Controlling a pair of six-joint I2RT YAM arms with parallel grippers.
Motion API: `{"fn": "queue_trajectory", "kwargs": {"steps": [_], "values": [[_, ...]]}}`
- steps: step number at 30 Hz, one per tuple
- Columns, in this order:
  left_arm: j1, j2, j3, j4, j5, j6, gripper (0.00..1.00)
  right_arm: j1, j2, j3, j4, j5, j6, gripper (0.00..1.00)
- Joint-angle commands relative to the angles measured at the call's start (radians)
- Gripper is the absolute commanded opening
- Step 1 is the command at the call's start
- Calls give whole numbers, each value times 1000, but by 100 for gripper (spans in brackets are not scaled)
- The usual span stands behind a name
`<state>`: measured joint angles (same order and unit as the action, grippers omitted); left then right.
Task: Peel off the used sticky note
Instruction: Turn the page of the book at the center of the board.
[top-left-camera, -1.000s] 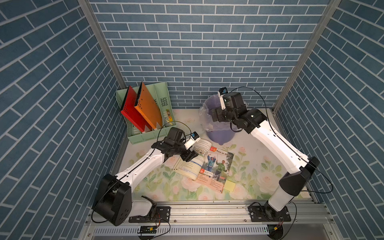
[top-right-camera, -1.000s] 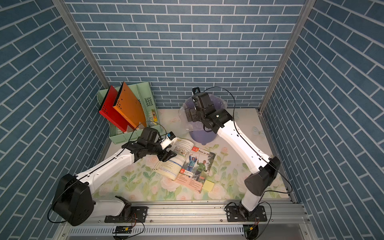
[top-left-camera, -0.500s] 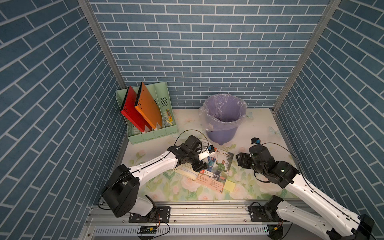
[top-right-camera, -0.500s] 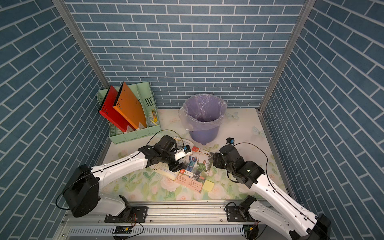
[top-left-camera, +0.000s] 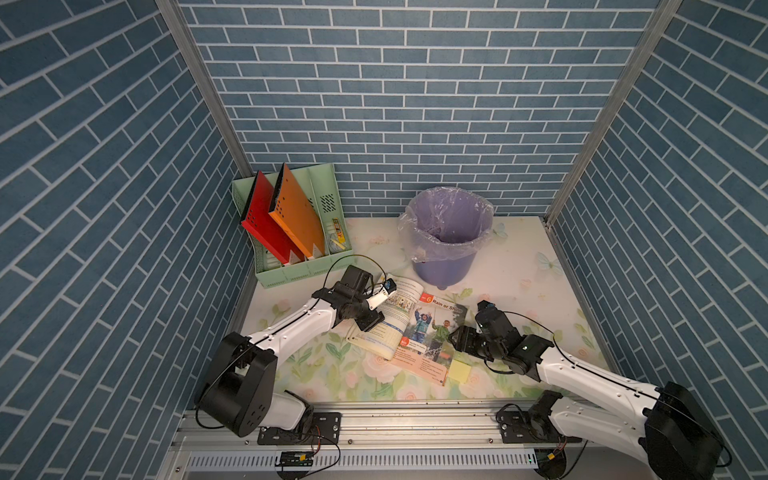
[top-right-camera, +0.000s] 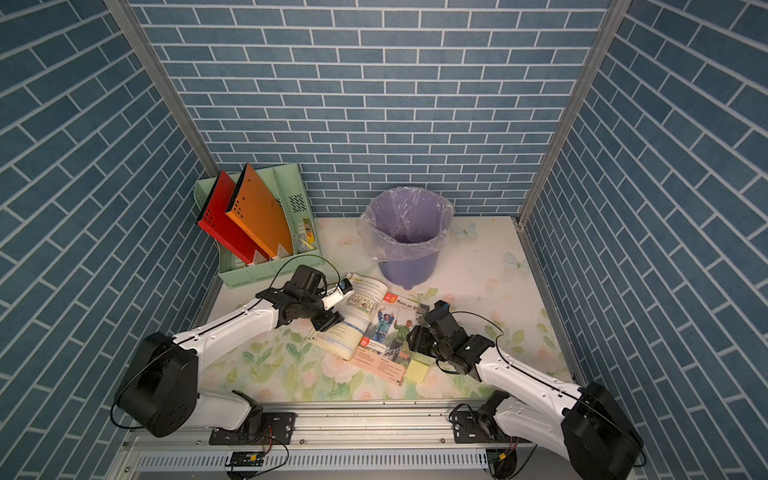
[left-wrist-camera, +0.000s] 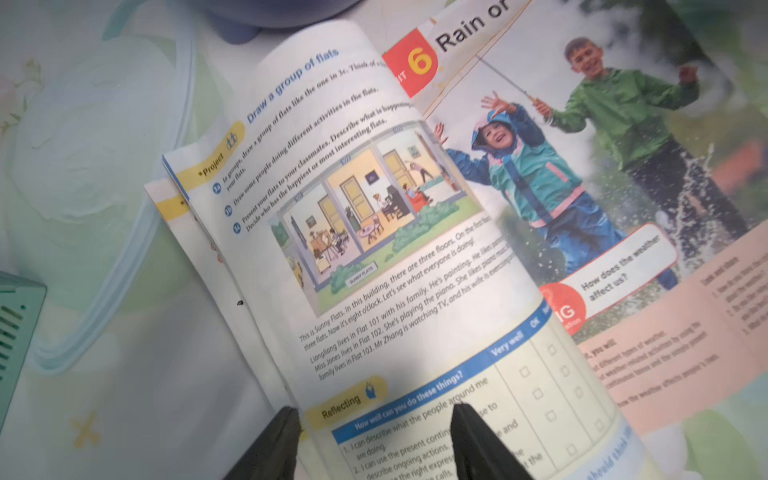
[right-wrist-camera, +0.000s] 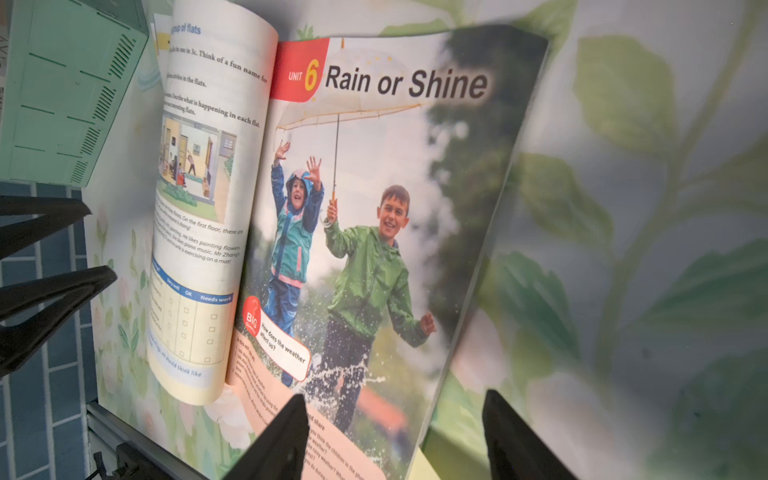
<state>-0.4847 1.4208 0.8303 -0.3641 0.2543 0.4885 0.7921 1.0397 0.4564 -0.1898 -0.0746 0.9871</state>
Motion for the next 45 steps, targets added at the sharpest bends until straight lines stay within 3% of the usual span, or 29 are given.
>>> {"fn": "queue_trajectory", "kwargs": {"steps": [1,6,10,29,36,45], "values": [[3,20,-44,29,-26,34,62,65,-25,38,5,35,61,67],[3,63,-61,52,-30,41,60,239,-39,-8,57,97,233,67],[3,78,-70,56,-26,45,60,327,40,-35,130,121,303,66],[-3,68,-87,63,-29,52,59,327,19,-178,228,146,396,66],[-6,68,-83,63,-29,46,58,327,74,-163,333,126,380,66],[-15,78,-81,65,-26,45,58,328,96,-83,308,107,319,65]]}}
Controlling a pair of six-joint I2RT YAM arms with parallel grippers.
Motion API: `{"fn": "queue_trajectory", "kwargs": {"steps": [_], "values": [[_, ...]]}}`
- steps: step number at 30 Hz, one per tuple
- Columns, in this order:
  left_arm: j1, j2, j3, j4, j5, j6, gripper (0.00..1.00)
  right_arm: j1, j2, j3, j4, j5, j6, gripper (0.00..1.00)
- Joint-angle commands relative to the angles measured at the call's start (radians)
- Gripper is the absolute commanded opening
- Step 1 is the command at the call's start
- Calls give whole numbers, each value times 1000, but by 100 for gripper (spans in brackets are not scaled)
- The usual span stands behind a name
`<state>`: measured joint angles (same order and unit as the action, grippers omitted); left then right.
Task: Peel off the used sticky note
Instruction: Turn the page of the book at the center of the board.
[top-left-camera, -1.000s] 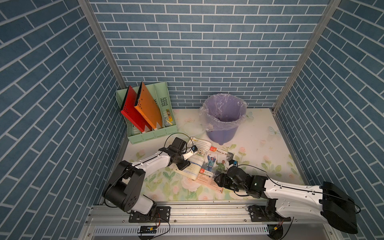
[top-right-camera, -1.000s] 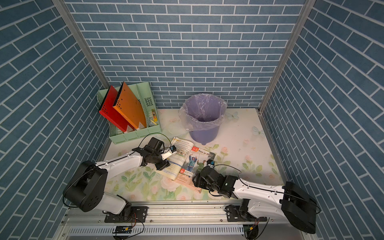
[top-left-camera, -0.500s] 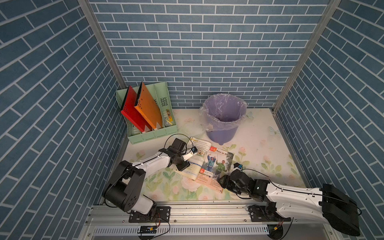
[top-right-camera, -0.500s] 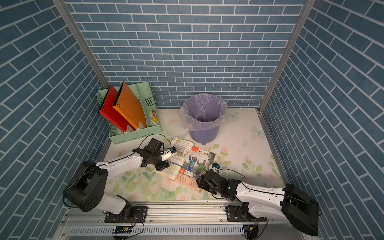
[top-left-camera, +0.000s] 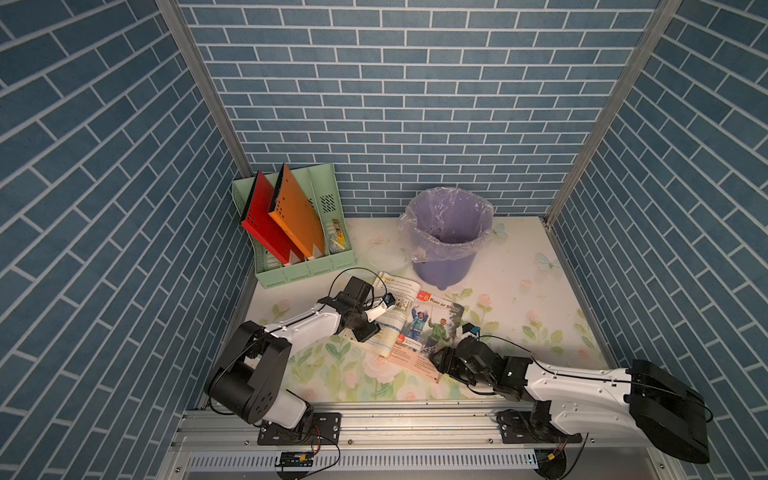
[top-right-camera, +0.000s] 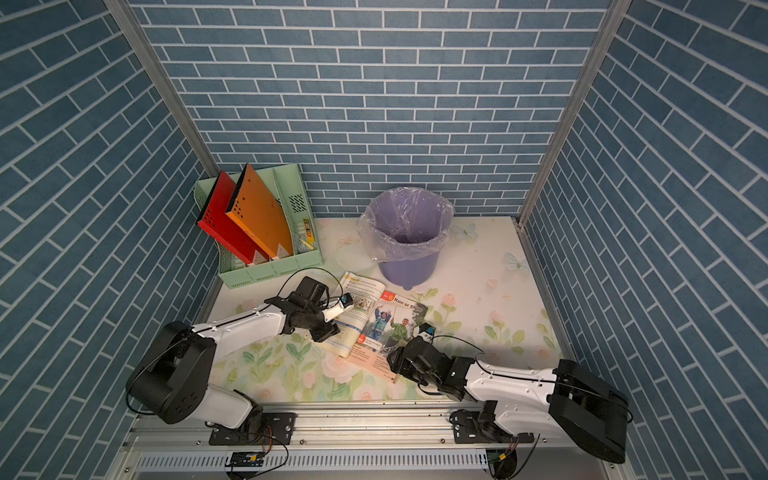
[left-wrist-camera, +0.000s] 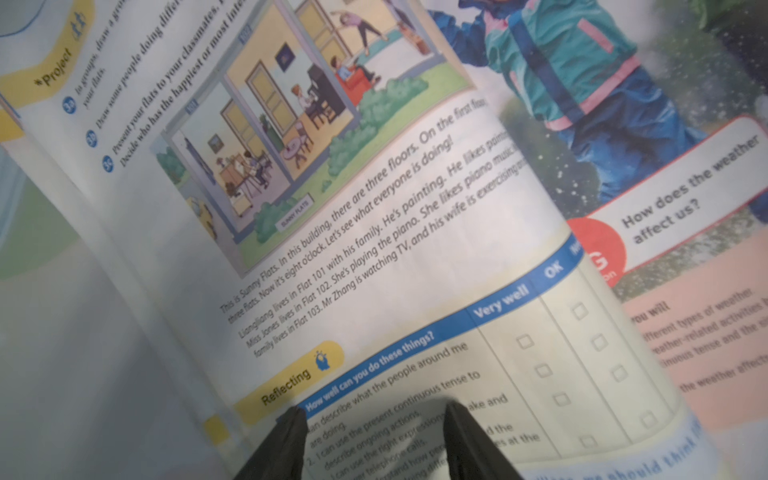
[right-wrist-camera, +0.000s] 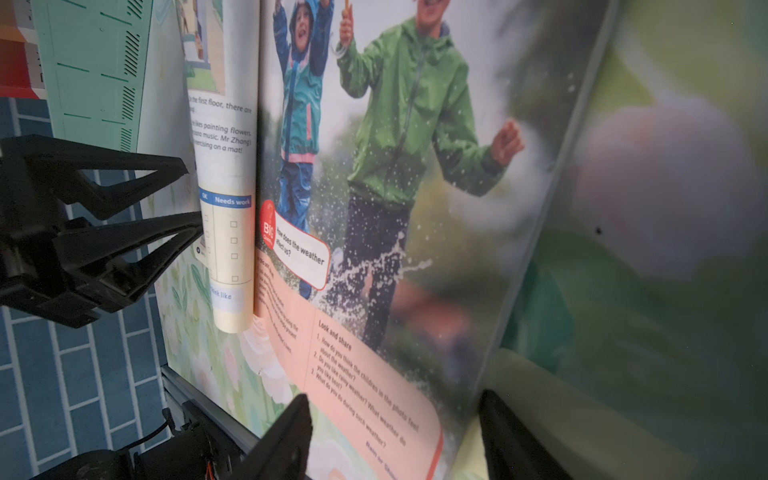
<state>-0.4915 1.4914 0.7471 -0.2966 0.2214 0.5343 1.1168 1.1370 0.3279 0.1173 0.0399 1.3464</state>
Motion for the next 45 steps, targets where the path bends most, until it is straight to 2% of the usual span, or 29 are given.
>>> {"fn": "queue_trajectory", "kwargs": {"steps": [1,12,23,31,36,40,45], "values": [[-9,9,1,-3,8,0,58,2,-4,52,-5,-9,-46,65],[-11,13,6,-11,12,7,58,1,55,76,38,-25,-60,65],[-12,25,8,-3,23,6,57,1,14,120,-53,-3,-83,64],[-13,18,6,-4,23,6,57,1,45,131,-33,-14,-85,64],[-12,19,1,0,26,7,57,1,36,156,-91,-17,-99,65],[-12,26,10,-1,27,6,57,2,20,106,-11,-1,-71,65],[-12,17,8,-5,22,7,57,1,87,92,51,-18,-63,65]]}}
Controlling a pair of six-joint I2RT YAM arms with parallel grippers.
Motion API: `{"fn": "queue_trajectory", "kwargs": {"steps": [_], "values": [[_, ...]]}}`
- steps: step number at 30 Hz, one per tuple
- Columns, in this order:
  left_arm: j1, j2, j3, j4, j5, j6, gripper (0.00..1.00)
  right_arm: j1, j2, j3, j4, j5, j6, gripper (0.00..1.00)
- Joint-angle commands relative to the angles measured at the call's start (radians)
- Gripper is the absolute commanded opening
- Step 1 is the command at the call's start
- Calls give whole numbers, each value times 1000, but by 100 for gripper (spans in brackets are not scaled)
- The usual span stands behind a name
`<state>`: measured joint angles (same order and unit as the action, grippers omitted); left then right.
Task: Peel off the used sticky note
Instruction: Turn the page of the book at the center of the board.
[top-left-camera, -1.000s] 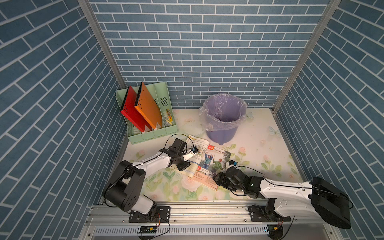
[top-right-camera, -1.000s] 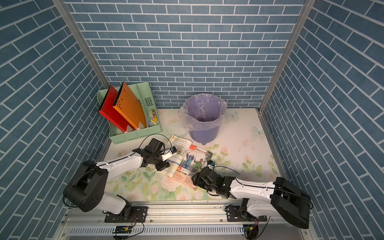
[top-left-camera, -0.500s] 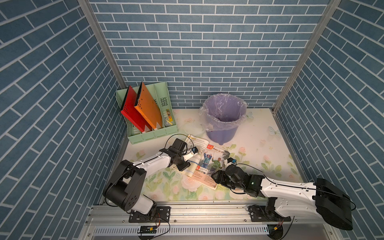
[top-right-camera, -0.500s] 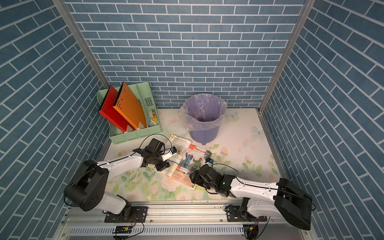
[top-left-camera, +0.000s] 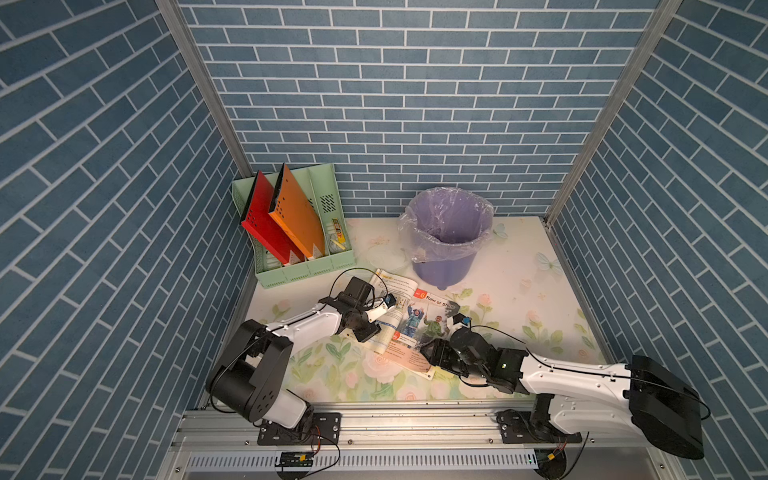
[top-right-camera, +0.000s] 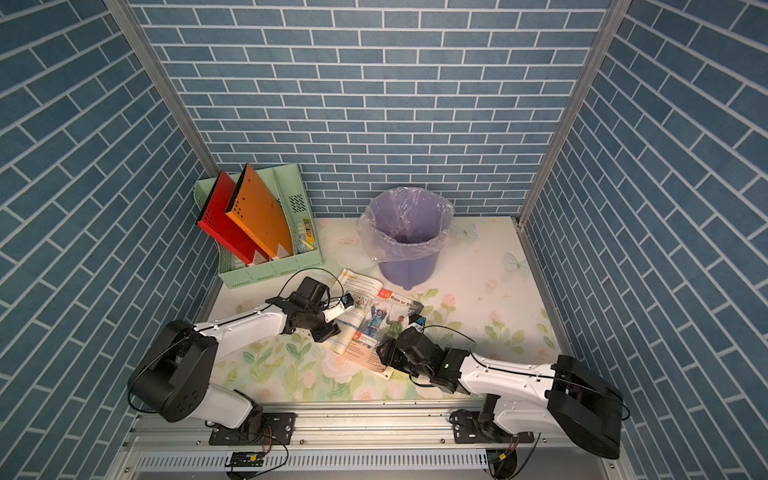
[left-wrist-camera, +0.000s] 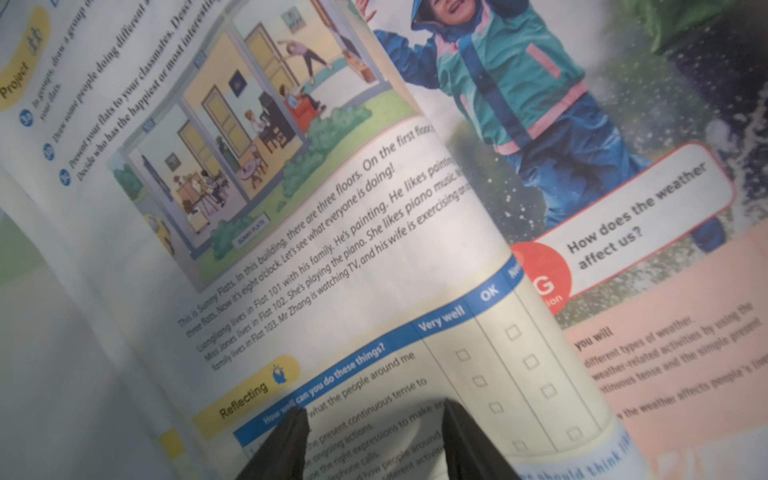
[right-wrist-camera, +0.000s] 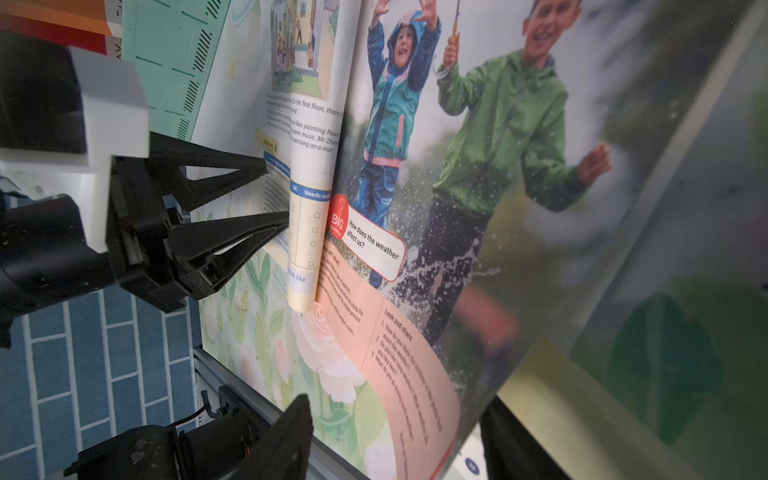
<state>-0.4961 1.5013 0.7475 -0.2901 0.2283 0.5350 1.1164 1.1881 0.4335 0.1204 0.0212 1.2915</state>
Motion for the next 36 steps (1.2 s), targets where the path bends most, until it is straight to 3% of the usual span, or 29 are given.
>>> {"fn": "queue_trajectory", "kwargs": {"steps": [1,10,19,25,31,36], "values": [[-8,7,7,-13,14,8,57,2,47,-18,60,0,-6,65],[-8,8,5,-15,15,8,57,1,55,-114,318,39,18,59],[-8,14,13,-21,20,8,57,2,68,-136,375,65,17,47],[-5,-8,36,-50,43,-8,57,2,95,-71,221,94,-25,2],[59,-96,111,-165,118,-5,57,5,85,67,-88,70,-188,0],[183,-166,185,-295,228,26,57,3,84,253,-484,38,-470,0]]}}
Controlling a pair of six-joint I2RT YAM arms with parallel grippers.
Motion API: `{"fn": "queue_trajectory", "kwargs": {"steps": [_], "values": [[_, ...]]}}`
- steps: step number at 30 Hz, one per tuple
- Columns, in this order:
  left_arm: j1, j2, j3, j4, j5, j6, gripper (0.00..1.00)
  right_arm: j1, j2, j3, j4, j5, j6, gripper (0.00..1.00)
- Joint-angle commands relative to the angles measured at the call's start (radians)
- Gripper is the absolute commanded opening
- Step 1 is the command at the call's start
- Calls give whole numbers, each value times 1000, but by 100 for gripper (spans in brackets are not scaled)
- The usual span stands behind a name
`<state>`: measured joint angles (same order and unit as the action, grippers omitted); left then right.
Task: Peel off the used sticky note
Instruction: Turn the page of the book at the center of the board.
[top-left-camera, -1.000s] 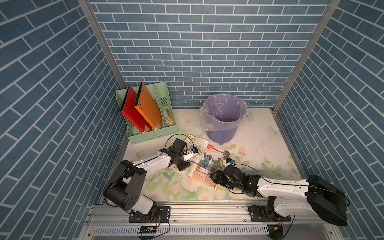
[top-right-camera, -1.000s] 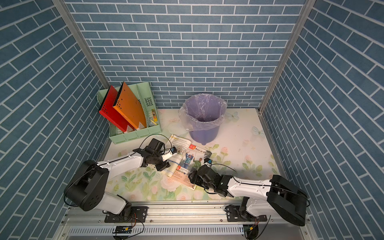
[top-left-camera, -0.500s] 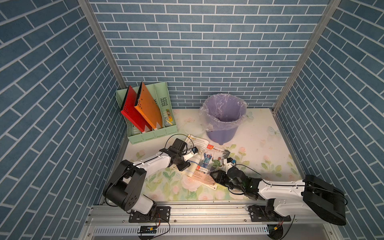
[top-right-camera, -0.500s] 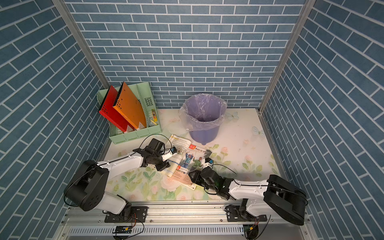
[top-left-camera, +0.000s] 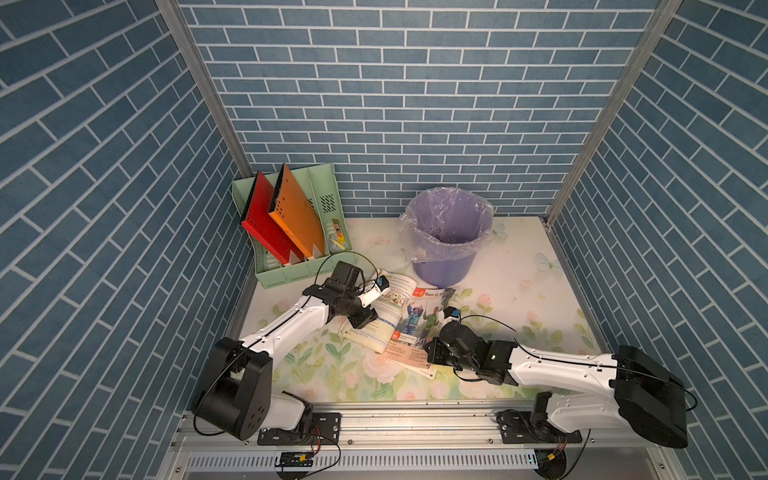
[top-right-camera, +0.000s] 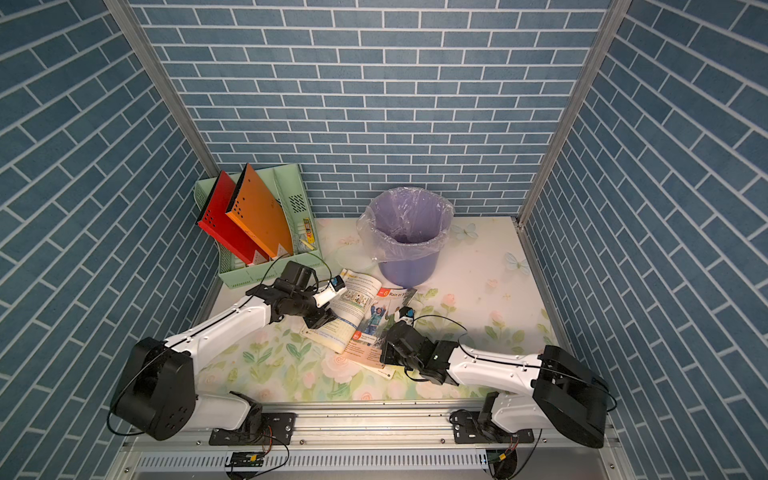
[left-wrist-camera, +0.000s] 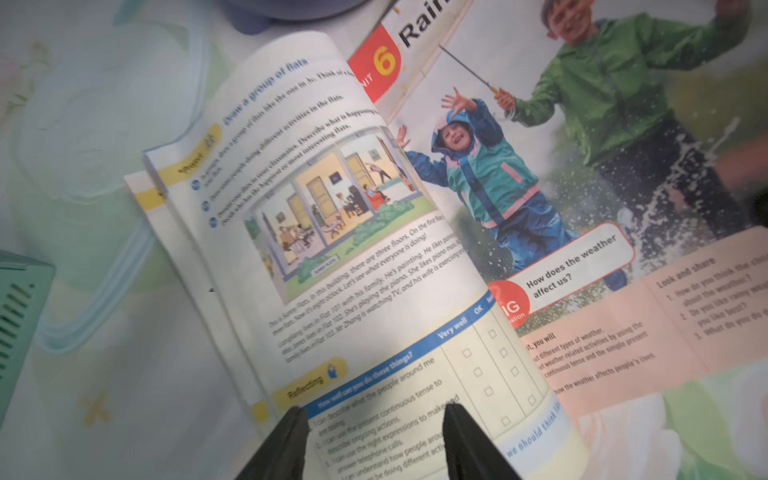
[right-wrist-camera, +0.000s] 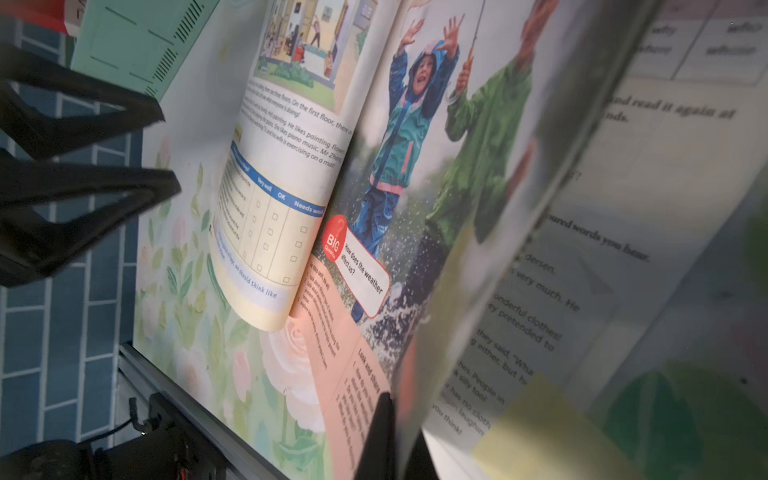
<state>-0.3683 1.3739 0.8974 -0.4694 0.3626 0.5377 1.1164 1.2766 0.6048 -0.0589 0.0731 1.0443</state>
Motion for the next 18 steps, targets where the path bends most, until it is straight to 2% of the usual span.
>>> {"fn": "queue_trajectory", "kwargs": {"steps": [1,5,10,14,18], "values": [[91,-50,47,-138,117,27,58,4,12,128,-368,-11,-273,0],[250,-81,66,-182,204,30,58,5,101,311,-570,60,-391,0],[407,-98,49,-197,221,39,58,7,231,501,-609,49,-500,0],[461,-127,36,-181,159,29,58,26,374,678,-651,67,-578,0],[482,-161,40,-187,133,26,58,54,543,896,-753,139,-613,0]]}}
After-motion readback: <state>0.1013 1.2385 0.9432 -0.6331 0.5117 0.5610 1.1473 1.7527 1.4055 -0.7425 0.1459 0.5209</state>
